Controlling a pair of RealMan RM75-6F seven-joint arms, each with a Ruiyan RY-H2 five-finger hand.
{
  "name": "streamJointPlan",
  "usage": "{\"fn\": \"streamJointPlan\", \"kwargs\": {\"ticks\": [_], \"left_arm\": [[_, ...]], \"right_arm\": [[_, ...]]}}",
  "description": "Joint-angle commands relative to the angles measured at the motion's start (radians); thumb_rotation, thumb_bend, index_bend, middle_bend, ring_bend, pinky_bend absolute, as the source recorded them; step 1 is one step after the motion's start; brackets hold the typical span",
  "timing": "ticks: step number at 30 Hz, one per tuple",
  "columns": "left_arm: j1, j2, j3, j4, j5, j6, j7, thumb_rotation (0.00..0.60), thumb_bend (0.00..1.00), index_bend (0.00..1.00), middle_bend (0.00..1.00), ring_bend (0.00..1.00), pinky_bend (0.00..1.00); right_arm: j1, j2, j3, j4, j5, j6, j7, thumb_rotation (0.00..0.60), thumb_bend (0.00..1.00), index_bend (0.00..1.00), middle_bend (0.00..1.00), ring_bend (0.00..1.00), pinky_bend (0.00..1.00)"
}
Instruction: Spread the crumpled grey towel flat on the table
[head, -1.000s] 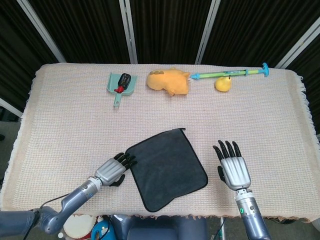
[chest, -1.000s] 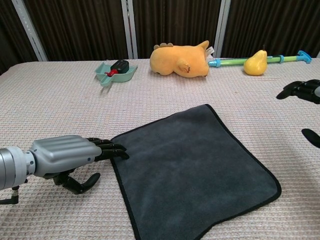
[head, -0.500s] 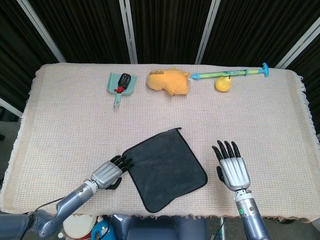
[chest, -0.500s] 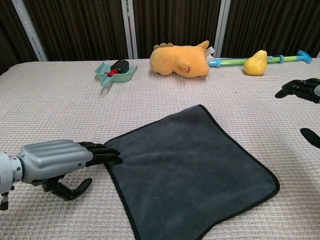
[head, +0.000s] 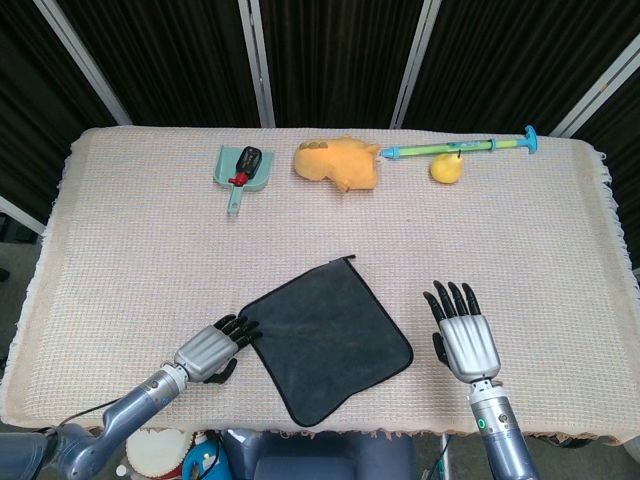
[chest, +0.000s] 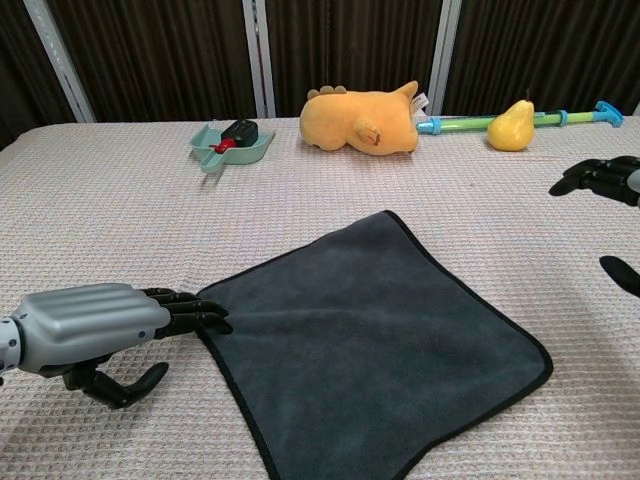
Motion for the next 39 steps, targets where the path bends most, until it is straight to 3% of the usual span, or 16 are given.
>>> {"fn": "streamJointPlan", "kwargs": {"ticks": [1,8,16,21,32,39], "left_arm": [[0.0,0.008,0.003,-0.006,0.002,-0.004,-0.001,0.6,0.68,0.07,0.02,0.0,0.06],[0.007,0.014,-0.008,-0.011,0.017,0.018,-0.016,0.6,0.67,0.02,0.01,0.0,0.06],[0.015,0.001,-0.058,-0.004,0.102,0.106,-0.098,0.6,0.66,0.0,0.0,0.0,0.05],[-0.012,-0.002,-0.092,0.0,0.127,0.105,-0.097,0.6,0.66,0.0,0.0,0.0,0.05],[-0.127,-0.06,-0.2,0.041,-0.02,-0.018,0.032,0.6,0.66,0.0,0.0,0.0,0.05],[-0.194,-0.127,-0.237,0.116,-0.131,-0.072,0.122,0.6,0.66,0.01,0.0,0.0,0.05]], "right_arm": [[0.0,-0.001,0.0,0.001,-0.001,-0.001,-0.001,0.6,0.55,0.14,0.08,0.0,0.04],[0.001,-0.003,0.0,-0.001,-0.001,-0.003,0.0,0.6,0.55,0.14,0.08,0.0,0.04],[0.002,-0.01,0.003,0.003,-0.002,-0.004,-0.003,0.6,0.55,0.14,0.08,0.0,0.04],[0.009,-0.013,0.013,0.002,0.005,-0.01,-0.003,0.6,0.55,0.14,0.08,0.0,0.04],[0.036,0.0,0.059,0.01,0.041,-0.036,0.019,0.6,0.55,0.14,0.08,0.0,0.04],[0.055,0.023,0.088,0.031,0.071,-0.064,0.057,0.6,0.55,0.14,0.08,0.0,0.04]]}}
